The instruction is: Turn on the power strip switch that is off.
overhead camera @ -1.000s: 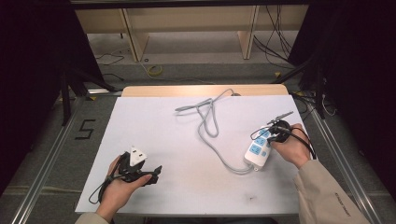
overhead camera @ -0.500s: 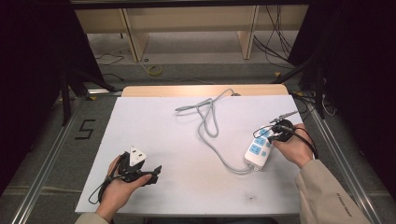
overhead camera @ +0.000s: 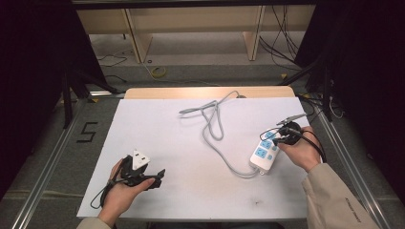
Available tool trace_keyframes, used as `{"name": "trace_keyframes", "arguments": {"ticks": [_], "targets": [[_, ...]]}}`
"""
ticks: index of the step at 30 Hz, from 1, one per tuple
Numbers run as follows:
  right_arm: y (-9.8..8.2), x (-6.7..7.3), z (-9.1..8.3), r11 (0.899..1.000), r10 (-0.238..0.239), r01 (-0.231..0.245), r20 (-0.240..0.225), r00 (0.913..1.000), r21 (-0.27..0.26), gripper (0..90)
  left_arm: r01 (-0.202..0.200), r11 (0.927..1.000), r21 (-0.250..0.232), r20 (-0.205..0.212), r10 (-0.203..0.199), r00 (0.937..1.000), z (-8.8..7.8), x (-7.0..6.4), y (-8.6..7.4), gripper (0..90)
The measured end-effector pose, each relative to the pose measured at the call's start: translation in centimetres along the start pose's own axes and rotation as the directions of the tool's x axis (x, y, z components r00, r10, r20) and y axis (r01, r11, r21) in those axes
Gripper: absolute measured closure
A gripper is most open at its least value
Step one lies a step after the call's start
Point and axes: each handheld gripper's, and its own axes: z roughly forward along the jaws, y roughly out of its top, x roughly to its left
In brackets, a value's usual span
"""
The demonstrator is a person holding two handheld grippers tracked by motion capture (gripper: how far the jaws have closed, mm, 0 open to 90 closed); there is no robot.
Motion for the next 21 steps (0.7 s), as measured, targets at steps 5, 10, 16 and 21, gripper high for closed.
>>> {"name": "trace_keyframes", "arguments": {"ticks": [5,10,16,21], "targets": [[-0.1,0.0,-0.3,1.000,0.004,-0.004,-0.009,0.9999,-0.010,90.0,-0.001,1.0000,0.000,0.000,0.001,1.0000,0.0,0.0,0.0,16.2],[-0.2,0.1,-0.6,1.000,0.001,-0.002,-0.014,0.9999,-0.025,90.0,0.001,1.0000,-0.001,-0.001,-0.001,1.0000,0.0,-0.1,0.0,16.2],[-0.3,0.2,-0.9,0.999,0.005,-0.006,-0.028,0.9996,-0.039,90.0,-0.005,1.0000,0.002,0.001,0.005,1.0000,0.1,-0.1,0.0,16.1],[-0.4,0.3,-1.2,0.999,0.008,-0.010,-0.040,0.9992,-0.052,90.0,-0.004,1.0000,0.002,0.002,0.004,1.0000,0.1,-0.1,0.0,16.1]]}}
